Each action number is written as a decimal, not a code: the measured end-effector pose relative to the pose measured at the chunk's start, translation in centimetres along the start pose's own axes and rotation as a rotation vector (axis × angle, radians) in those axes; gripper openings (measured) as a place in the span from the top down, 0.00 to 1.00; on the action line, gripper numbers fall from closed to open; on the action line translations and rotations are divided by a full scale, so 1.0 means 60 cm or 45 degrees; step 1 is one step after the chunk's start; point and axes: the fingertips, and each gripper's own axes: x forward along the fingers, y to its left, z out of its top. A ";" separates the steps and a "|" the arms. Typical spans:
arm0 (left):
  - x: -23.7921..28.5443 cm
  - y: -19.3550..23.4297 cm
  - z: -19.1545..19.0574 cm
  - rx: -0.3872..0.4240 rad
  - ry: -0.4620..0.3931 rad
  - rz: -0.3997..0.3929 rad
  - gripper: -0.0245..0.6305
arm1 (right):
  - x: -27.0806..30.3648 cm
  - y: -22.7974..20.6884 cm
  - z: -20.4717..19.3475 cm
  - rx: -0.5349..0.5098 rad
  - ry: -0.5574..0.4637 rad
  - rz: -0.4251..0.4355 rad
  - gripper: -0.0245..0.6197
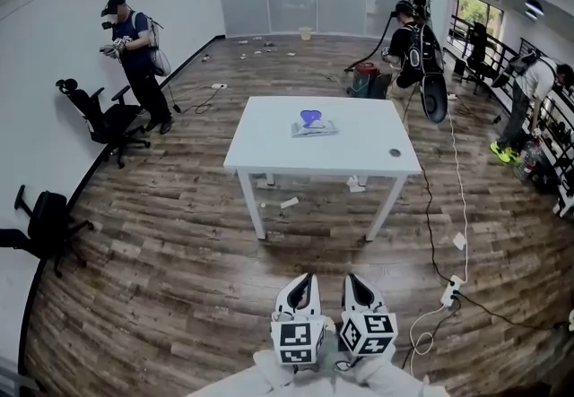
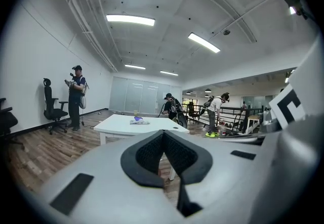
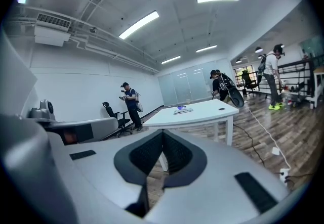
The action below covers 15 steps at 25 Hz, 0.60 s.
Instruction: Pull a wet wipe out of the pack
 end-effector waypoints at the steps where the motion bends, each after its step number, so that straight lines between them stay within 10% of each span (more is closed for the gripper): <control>1: 0.006 0.001 -0.001 0.004 0.001 0.001 0.96 | 0.006 -0.003 0.002 -0.002 0.001 0.002 0.95; 15: 0.140 0.016 0.012 -0.019 0.007 0.039 0.96 | 0.117 -0.062 0.046 -0.026 0.023 0.044 0.95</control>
